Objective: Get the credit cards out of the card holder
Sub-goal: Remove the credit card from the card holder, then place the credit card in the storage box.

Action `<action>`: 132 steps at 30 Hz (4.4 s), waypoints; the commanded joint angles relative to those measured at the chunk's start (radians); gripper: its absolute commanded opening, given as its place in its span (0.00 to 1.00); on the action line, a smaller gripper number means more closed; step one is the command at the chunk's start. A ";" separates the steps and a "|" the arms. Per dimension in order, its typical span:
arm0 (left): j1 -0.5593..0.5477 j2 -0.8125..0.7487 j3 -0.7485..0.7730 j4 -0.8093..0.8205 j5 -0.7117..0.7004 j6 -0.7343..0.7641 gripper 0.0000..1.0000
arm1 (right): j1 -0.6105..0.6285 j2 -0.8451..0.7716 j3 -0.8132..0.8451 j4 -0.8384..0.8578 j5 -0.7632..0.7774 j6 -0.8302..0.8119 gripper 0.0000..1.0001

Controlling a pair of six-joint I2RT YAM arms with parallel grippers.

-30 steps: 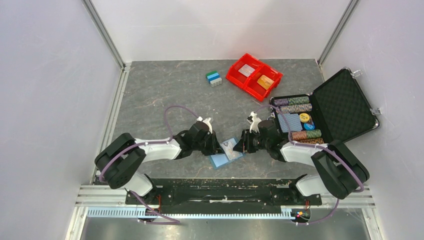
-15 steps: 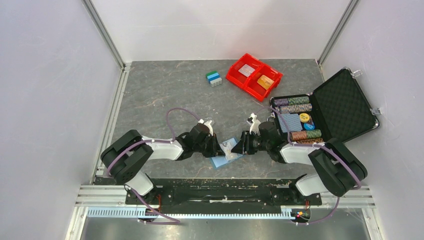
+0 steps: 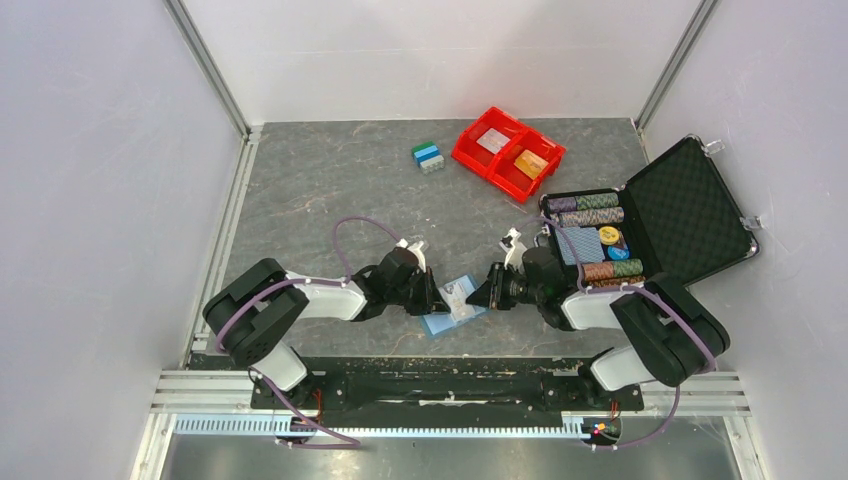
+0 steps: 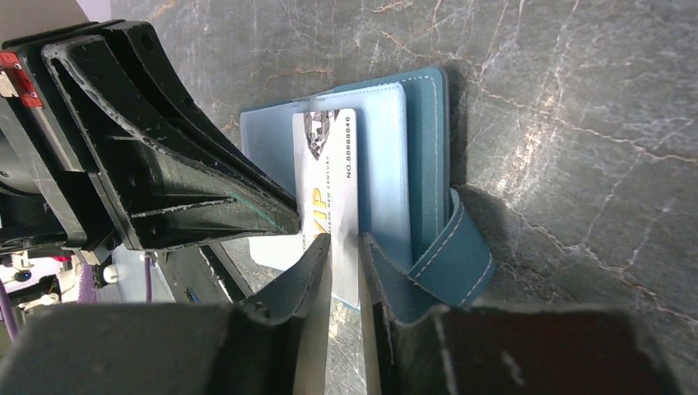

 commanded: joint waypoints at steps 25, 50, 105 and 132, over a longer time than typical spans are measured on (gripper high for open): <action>-0.003 -0.432 -0.005 -0.192 -0.080 -0.029 0.55 | 0.007 -0.313 -0.057 0.201 -0.063 0.213 0.00; -0.003 -0.548 -0.085 0.197 0.071 -0.173 0.10 | 0.009 -0.442 -0.156 0.427 -0.114 0.314 0.11; 0.009 -0.554 0.154 -0.473 0.507 0.295 0.02 | 0.072 -0.331 0.283 -0.317 -0.629 -0.287 0.00; 0.028 -0.884 0.265 -0.900 -0.448 0.539 1.00 | -0.165 -0.042 0.648 -0.452 0.053 -0.215 0.00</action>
